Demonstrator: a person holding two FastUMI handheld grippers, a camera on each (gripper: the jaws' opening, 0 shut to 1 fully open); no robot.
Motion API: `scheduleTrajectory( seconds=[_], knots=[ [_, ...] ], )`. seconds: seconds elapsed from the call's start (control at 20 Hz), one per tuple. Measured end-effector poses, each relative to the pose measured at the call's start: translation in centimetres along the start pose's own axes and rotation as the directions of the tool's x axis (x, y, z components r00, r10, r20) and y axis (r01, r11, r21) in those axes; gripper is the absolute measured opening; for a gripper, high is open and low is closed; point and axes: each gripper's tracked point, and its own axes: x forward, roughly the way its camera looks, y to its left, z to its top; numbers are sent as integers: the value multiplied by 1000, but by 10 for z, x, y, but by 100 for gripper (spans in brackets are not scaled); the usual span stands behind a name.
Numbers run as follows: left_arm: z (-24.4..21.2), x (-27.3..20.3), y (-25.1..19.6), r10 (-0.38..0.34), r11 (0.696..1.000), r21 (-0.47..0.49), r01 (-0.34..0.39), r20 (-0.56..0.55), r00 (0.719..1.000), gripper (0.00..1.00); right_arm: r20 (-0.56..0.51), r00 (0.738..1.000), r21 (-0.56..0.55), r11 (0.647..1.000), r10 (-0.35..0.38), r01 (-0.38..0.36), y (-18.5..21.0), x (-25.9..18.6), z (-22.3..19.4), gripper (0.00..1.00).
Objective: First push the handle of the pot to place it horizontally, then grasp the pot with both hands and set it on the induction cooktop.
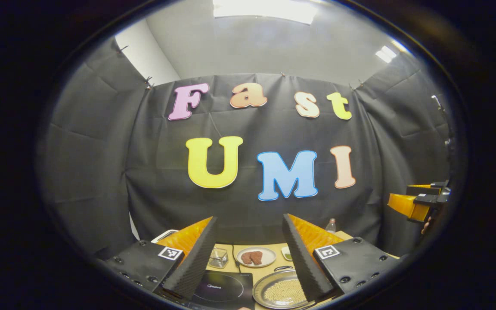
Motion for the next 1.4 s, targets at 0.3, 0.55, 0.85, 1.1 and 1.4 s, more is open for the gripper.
scheduleTrajectory(
  seconds=[0.3, 0.55, 0.85, 1.1, 1.4],
  knots=[
    [0, -1, 2, 10, 1000, 1, -10, 0, 1000, 95, -34, 999, 10, 1000, 4, -3, 1, 2, -13, 96],
    [-5, -3, 3, 17, 1000, 7, -17, -15, 1000, 96, -85, 996, 11, 1000, 15, -14, 8, 5, -32, 96],
    [-16, -5, 7, 22, 1000, 12, -21, -46, 999, 96, -225, 974, 23, 1000, -15, 20, 10, 6, -75, 40],
    [-25, -23, 24, 48, 999, 12, -48, -64, 997, 96, -354, 931, 49, 996, 89, -77, 39, 3, -119, 8],
    [-34, -33, 56, 102, 995, 13, -101, -82, 991, 96, -489, 852, 65, 982, 189, -180, 81, -3, -168, 3]
  ],
)
